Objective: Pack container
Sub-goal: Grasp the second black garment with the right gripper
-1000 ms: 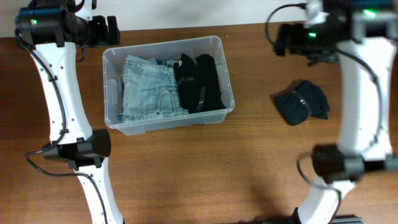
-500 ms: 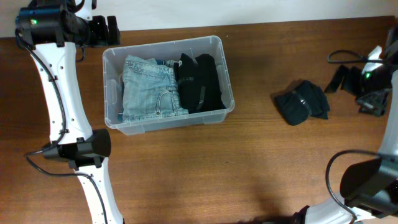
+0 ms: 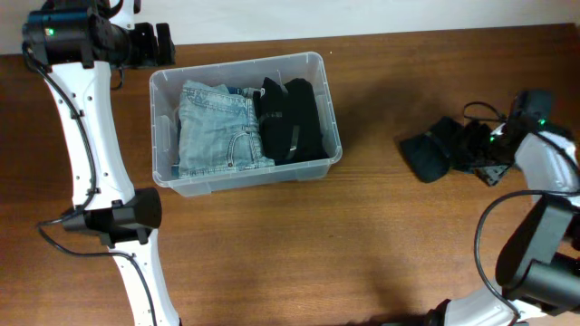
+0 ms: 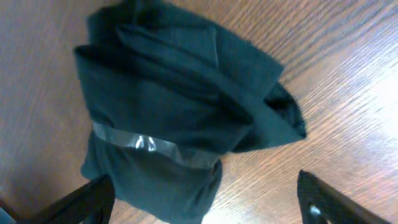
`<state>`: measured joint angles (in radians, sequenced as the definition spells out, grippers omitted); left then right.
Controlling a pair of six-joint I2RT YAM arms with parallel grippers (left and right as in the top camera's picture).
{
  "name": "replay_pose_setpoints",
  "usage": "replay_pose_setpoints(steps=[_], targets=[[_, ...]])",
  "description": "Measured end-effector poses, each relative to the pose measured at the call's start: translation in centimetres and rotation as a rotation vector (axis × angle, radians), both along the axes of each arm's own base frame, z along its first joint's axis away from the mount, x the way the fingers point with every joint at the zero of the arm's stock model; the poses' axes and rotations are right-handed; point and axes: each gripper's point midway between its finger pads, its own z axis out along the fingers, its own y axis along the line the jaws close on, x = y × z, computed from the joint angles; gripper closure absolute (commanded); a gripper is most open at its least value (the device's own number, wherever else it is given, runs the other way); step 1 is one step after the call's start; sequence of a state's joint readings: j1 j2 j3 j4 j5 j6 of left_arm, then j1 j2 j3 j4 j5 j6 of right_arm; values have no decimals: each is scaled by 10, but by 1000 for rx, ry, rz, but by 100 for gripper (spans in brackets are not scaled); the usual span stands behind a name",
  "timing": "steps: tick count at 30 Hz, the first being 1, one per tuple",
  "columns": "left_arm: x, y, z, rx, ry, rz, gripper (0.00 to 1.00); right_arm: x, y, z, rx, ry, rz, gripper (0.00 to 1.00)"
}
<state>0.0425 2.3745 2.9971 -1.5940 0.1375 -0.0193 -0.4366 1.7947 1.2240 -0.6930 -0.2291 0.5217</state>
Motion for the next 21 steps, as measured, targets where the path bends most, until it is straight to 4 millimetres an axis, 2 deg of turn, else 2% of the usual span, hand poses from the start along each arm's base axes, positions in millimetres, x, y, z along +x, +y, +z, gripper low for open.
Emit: replay_pose_setpoints(steps=[6, 13, 21], targets=[[0, 0, 0, 0, -1, 0, 1, 6, -2, -20, -2, -63, -65, 19], [0, 0, 0, 0, -1, 0, 0, 23, -3, -15, -28, -134, -56, 24], [0, 0, 0, 0, -1, 0, 1, 45, 21, -10, -62, -188, 13, 34]])
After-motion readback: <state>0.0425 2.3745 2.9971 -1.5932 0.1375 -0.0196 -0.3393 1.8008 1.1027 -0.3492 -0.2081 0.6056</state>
